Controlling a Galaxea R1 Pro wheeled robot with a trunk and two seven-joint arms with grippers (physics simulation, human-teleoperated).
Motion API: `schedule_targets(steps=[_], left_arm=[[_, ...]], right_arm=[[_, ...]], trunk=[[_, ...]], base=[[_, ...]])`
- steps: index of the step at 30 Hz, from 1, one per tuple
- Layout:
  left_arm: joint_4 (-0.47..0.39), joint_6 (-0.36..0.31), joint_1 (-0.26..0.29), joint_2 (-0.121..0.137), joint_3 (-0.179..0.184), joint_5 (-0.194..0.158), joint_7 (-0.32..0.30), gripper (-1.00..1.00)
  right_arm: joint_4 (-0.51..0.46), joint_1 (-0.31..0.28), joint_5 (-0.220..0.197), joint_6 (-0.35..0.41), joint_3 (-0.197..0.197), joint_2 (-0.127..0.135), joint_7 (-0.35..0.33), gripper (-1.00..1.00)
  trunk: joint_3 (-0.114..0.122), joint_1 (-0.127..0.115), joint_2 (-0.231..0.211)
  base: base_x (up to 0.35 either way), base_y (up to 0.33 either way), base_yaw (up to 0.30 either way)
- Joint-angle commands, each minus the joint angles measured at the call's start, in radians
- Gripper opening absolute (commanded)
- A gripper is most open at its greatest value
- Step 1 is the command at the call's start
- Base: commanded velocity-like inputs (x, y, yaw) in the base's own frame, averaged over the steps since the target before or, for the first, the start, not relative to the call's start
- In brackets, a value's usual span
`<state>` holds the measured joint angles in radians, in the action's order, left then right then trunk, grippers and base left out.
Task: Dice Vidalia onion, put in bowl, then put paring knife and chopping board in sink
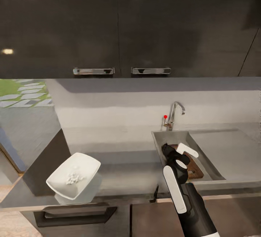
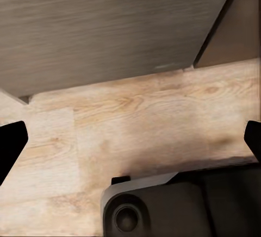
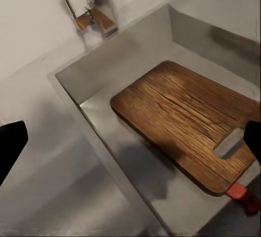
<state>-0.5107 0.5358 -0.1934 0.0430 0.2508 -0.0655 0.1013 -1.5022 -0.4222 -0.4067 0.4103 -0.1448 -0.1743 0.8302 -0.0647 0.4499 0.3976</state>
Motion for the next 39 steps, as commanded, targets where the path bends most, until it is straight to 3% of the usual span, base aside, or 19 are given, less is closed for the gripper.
schedule_targets(steps=[1,5,8,10,11,14,27,30,32,35,36,37,39], left_arm=[[-0.002,0.001,0.000,0.001,0.008,-0.007,0.008,1.00],[-0.002,0.001,0.000,0.002,0.008,-0.007,0.008,1.00],[-0.002,0.001,0.000,0.002,0.008,-0.007,0.008,1.00],[-0.002,0.001,0.000,0.002,0.008,-0.007,0.008,1.00],[-0.002,0.001,0.000,0.002,0.008,-0.007,0.008,1.00],[-0.002,0.001,0.000,0.002,0.008,-0.007,0.008,1.00],[-0.002,0.001,0.000,0.002,0.007,-0.007,0.008,1.00],[0.009,0.001,0.000,0.002,0.006,-0.008,0.008,1.00],[0.011,0.001,0.000,0.002,0.006,-0.008,0.008,1.00],[0.012,0.001,0.000,0.002,0.004,-0.008,0.008,1.00],[0.012,0.000,0.000,0.002,0.004,-0.008,0.008,1.00],[0.012,0.000,0.000,0.002,0.004,-0.009,0.008,1.00],[0.012,0.000,0.000,0.002,0.004,-0.009,0.008,1.00]], right_arm=[[-0.002,0.002,-0.004,0.005,-0.001,0.000,0.006,1.00],[-0.002,0.013,-0.004,0.001,-0.014,0.000,0.005,1.00],[-0.003,0.021,-0.004,-0.009,-0.107,0.005,0.005,1.00],[-0.003,0.023,-0.005,-0.025,-0.156,0.030,0.007,1.00],[-0.003,0.024,-0.005,-0.049,-0.200,0.049,0.008,1.00],[-0.002,0.025,-0.006,-0.079,-0.245,0.072,0.010,1.00],[0.000,0.063,-0.012,-0.105,-0.259,0.095,0.008,1.00],[0.008,0.099,-0.011,-0.188,-0.263,0.140,0.007,1.00],[0.014,0.128,-0.011,-0.225,-0.292,0.173,0.005,1.00],[0.101,0.169,-0.013,-0.375,-0.390,0.230,0.006,1.00],[0.241,0.176,-0.014,-0.504,-0.474,0.244,0.006,1.00],[0.324,0.177,-0.015,-0.574,-0.521,0.247,0.005,1.00],[0.442,0.178,-0.016,-0.673,-0.579,0.249,0.005,1.00]], trunk=[[-0.002,0.000,0.002],[-0.002,0.000,0.002],[-0.002,0.000,0.002],[-0.002,0.000,0.002],[-0.002,0.000,0.002],[-0.002,0.000,0.002],[-0.002,0.000,0.002],[-0.002,0.000,0.002],[-0.002,0.000,0.002],[-0.002,0.000,0.002],[-0.002,0.000,0.002],[-0.002,0.000,0.002],[-0.002,0.000,0.002]], base=[[-0.347,0.000,0.000],[-0.347,0.000,0.000],[-0.347,0.000,0.000],[-0.347,0.000,0.000],[-0.347,0.000,0.000],[-0.347,0.000,0.000],[-0.347,0.000,0.000],[-0.323,0.000,0.000],[-0.163,0.000,0.000],[-0.043,0.000,0.000],[-0.006,0.000,0.000],[-0.003,0.000,0.000],[-0.001,0.000,0.000]])
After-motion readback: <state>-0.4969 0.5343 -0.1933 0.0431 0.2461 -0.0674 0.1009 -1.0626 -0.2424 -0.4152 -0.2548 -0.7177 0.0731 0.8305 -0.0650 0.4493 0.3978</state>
